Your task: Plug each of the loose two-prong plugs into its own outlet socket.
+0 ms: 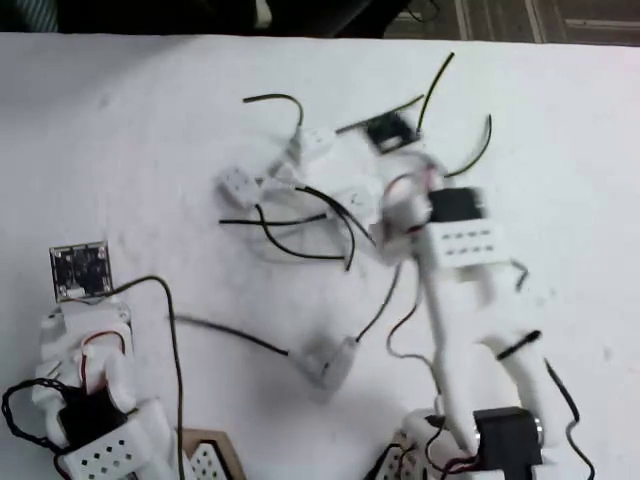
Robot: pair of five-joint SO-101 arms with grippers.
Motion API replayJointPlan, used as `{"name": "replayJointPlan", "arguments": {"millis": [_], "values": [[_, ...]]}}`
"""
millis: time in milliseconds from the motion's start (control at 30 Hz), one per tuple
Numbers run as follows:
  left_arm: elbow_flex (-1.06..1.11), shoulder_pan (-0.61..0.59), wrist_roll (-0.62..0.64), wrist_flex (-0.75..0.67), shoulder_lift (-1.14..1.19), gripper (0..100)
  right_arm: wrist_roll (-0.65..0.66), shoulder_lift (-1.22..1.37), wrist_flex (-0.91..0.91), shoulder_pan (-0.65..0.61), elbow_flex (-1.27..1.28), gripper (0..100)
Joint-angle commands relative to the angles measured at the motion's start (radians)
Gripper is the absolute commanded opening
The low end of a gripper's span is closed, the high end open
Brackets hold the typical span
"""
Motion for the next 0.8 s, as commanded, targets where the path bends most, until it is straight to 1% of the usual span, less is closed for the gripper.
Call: {"name": "replayJointPlan", "arguments": {"millis": [0, 167, 267, 333, 467, 633, 700, 767], "values": [[-0.006, -0.004, -0.008, -0.018, -0.007, 10, 0.049, -0.005, -0.053, 0.139, -0.141, 1.9], [-0.006, -0.004, -0.008, -0.018, -0.007, 10, 0.052, 0.117, -0.105, 0.243, -0.264, 1.9], [-0.006, -0.004, -0.008, -0.018, -0.007, 10, 0.048, 0.163, -0.091, 0.259, -0.316, 1.9], [-0.006, -0.004, -0.008, -0.018, -0.007, 10, 0.044, 0.165, -0.035, 0.252, -0.328, 1.9], [-0.006, -0.004, -0.008, -0.018, -0.007, 10, 0.041, 0.134, 0.153, 0.17, -0.325, 2.7], [-0.006, -0.004, -0.008, -0.018, -0.007, 10, -0.071, 0.108, 0.392, 0.027, -0.322, 14.9], [-0.006, -0.004, -0.008, -0.018, -0.007, 10, -0.101, 0.105, 0.4, -0.031, -0.276, 18.0], [-0.006, -0.004, -0.008, -0.018, -0.007, 10, -0.137, 0.105, 0.395, -0.093, -0.19, 18.1]]}}
